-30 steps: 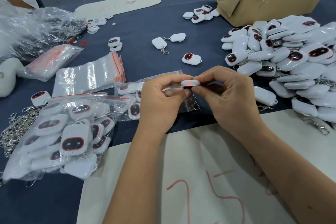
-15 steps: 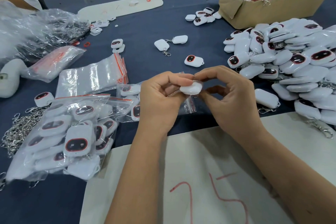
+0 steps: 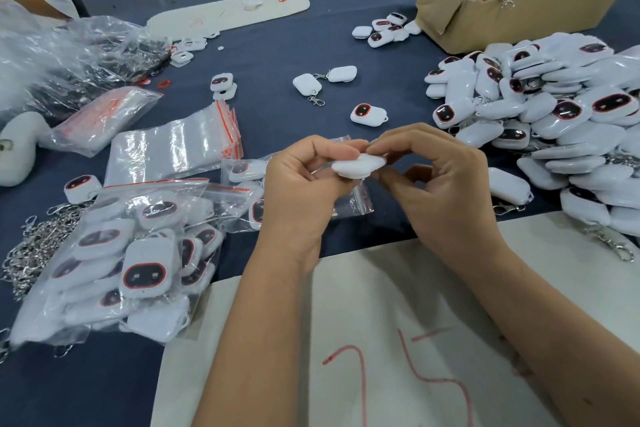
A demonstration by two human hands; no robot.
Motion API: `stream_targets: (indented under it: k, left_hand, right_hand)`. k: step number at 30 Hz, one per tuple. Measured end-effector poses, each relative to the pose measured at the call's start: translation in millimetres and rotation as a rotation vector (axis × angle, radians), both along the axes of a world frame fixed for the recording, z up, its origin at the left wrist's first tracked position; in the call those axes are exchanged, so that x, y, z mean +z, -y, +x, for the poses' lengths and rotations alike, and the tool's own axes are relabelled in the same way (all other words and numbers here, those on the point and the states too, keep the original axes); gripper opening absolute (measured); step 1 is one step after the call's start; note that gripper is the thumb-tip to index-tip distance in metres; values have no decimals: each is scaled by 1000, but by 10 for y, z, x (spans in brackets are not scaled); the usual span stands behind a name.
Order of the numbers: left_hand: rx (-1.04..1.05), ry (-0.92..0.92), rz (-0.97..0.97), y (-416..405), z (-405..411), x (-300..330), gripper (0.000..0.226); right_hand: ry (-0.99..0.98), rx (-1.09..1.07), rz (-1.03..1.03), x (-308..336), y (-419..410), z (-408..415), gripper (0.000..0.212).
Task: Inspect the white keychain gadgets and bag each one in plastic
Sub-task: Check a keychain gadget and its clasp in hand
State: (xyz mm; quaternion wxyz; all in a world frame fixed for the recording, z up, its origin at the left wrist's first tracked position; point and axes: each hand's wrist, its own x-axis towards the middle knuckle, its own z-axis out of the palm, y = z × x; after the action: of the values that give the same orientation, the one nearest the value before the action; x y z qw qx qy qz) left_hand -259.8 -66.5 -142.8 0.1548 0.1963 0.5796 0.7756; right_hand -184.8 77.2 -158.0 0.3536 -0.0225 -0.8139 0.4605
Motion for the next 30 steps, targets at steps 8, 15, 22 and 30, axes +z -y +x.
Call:
stream_targets:
  k: [8,15,22,30]
  left_hand:
    - [-22,127,-25,18,-35,-25,25]
    - [13,107,-73,-14,-26,-42,29]
    - [33,25,-133,-61,9,-36,31]
    - [340,-228,-502,-189,55,-67,23]
  right_hand:
    - [184,81,-196,-17,16,-21,8]
    - [298,204,-346,-2,-54,-66,20]
    - [299,172,-372,-1,-83,-58,18]
    - [303,31,-384,-20,-69,-97,20]
